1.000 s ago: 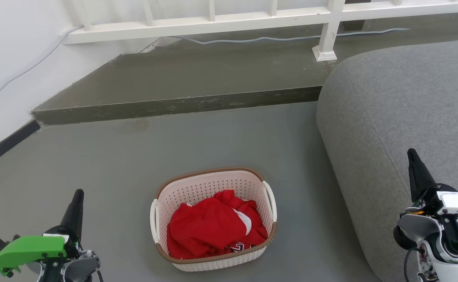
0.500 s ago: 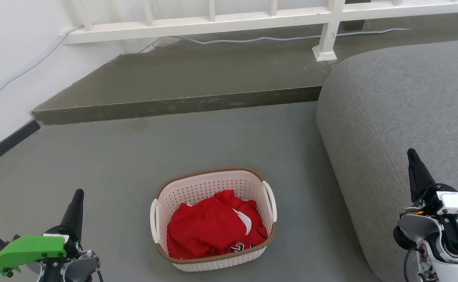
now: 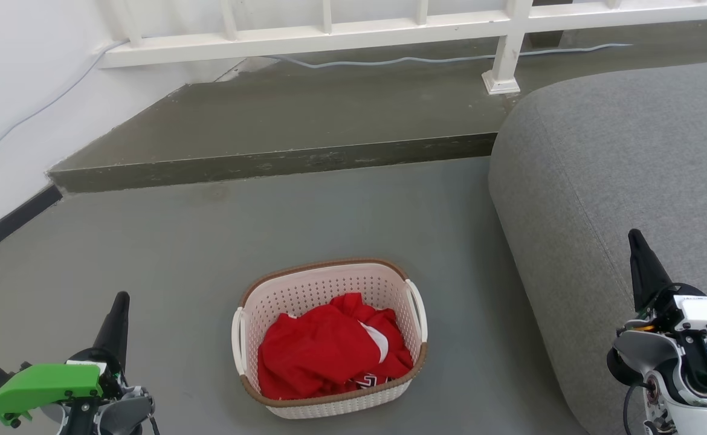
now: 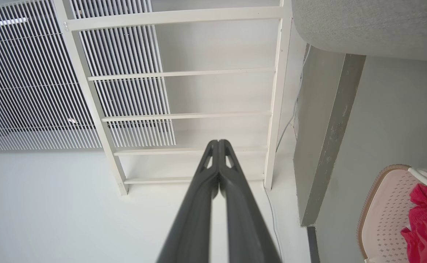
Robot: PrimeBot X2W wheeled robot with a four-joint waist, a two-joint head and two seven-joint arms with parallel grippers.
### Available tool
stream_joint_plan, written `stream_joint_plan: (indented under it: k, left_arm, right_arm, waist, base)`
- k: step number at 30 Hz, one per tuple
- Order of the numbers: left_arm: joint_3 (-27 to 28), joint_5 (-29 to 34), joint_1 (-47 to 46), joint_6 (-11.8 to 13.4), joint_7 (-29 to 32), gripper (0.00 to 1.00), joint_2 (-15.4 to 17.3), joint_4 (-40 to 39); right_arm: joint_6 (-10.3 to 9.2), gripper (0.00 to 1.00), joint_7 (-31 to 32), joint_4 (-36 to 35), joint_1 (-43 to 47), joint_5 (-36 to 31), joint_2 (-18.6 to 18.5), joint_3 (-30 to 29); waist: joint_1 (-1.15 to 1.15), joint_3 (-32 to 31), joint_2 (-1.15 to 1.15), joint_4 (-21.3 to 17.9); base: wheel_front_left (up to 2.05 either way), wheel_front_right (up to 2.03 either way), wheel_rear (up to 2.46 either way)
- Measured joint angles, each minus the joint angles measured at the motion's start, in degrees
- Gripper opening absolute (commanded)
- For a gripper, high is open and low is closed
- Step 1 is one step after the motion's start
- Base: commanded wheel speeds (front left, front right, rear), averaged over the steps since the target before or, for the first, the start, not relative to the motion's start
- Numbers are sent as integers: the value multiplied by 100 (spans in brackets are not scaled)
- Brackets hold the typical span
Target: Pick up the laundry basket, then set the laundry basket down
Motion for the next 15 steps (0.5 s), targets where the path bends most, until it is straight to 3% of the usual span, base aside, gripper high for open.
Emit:
stream_joint_plan:
  k: [15]
  left_arm:
    - [0,0,0,0,1,0,0,0]
  right_arm:
    - [1,0,0,0,0,0,2,-1]
  waist:
    - [0,0,0,0]
  base:
    - [0,0,0]
